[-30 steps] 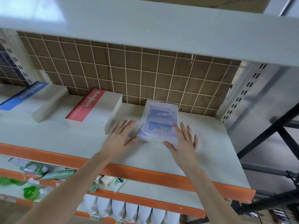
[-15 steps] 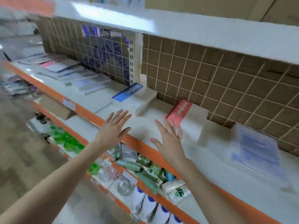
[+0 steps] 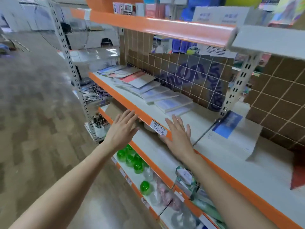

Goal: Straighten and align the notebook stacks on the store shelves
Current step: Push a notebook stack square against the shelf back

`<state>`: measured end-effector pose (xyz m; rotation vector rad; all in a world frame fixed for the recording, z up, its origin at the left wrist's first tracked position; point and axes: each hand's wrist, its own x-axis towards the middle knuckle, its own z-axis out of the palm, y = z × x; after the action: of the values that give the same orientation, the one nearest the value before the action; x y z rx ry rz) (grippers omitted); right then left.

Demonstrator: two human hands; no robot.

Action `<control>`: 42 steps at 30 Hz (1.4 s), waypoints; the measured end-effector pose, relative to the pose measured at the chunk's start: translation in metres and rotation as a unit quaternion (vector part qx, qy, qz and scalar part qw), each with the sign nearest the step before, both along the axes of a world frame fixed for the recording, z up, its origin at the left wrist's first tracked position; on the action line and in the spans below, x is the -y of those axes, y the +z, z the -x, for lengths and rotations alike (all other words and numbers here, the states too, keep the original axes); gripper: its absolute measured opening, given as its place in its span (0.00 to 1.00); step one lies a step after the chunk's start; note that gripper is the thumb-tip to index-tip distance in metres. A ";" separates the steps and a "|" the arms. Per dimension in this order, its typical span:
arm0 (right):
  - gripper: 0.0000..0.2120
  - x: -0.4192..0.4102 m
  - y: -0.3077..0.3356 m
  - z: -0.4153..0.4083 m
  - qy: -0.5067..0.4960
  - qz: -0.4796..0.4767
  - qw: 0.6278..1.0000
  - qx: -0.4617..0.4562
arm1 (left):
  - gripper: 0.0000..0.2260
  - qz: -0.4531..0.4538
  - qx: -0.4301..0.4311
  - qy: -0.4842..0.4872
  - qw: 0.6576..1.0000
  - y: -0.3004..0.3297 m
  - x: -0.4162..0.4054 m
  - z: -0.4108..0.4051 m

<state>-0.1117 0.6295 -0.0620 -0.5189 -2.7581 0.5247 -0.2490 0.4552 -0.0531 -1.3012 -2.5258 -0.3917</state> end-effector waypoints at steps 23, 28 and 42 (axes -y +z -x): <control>0.37 -0.089 -0.035 0.254 -0.212 -0.019 0.973 0.090 | 0.29 0.157 -0.010 -0.182 0.971 -0.036 -0.162 0.272; 0.43 -0.087 -0.009 0.286 -0.180 0.020 0.978 0.108 | 0.34 0.122 -0.001 -0.211 0.970 -0.028 -0.153 0.323; 0.50 -0.048 -0.005 0.436 -0.158 0.086 0.977 0.111 | 0.33 0.177 -0.022 -0.227 0.957 -0.026 -0.147 0.462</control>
<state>-0.5478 0.6771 -0.0672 -1.0959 -2.7667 0.6647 -0.7108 0.6023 -0.0790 -2.0092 -2.3114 0.0115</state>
